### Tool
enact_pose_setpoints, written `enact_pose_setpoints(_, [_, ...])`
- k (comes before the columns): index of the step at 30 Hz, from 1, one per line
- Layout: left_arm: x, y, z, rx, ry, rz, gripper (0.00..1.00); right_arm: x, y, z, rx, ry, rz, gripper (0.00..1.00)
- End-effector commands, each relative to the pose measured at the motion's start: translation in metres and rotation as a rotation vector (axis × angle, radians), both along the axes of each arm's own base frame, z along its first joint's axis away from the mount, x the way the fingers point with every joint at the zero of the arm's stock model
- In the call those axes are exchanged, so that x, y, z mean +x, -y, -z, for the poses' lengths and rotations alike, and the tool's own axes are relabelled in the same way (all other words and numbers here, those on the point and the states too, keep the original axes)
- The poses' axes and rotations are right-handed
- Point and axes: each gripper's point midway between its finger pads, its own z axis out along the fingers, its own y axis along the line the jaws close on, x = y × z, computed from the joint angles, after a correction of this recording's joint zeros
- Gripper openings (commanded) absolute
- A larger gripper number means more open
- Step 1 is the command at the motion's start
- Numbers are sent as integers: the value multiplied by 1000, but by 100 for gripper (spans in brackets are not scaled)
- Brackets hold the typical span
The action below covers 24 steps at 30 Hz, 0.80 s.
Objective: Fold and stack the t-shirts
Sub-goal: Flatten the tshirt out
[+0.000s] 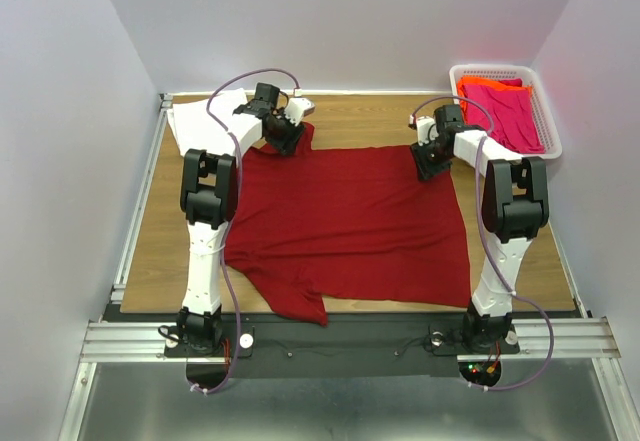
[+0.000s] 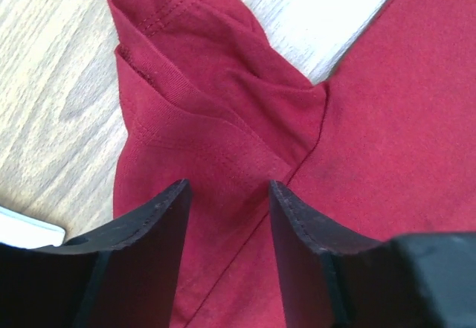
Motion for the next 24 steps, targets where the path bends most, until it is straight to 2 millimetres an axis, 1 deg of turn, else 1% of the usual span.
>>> enact_pose_setpoints(1, [1, 3, -18, -13, 26, 23, 53, -32, 13, 34, -57, -154, 10, 43])
enact_pose_setpoints(2, [2, 0, -15, -5, 23, 16, 47, -33, 14, 35, -59, -157, 10, 43])
enact_pose_setpoints(5, [6, -1, -14, 4, 31, 9, 34, -33, 15, 36, -66, -159, 9, 42])
enact_pose_setpoints(6, [7, -2, -15, 16, 36, 2, 27, -33, 15, 36, -69, -159, 10, 43])
enact_pose_setpoints(8, [10, -3, -17, 22, 48, 3, 20, -34, 17, 37, -72, -162, 11, 42])
enact_pose_setpoints(9, [11, -5, -18, 34, 56, 2, 11, -34, 16, 37, -72, -162, 11, 42])
enact_pose_setpoints(11, [15, -7, -25, 37, 76, -2, 0, -33, 17, 38, -75, -163, 11, 42])
enact_pose_setpoints(16, [24, -13, -47, 14, 130, -22, 0, -32, 17, 40, -75, -164, 11, 42])
enact_pose_setpoints(20, [20, -11, -53, 4, 129, 1, 0, -33, 18, 40, -80, -167, 9, 42])
enact_pose_setpoints(22, [22, -12, -57, -3, 142, -8, 0, -33, 18, 40, -81, -167, 9, 42])
enact_pose_setpoints(24, [31, -19, -71, -36, 184, -56, 0, -33, 19, 40, -82, -166, 10, 42])
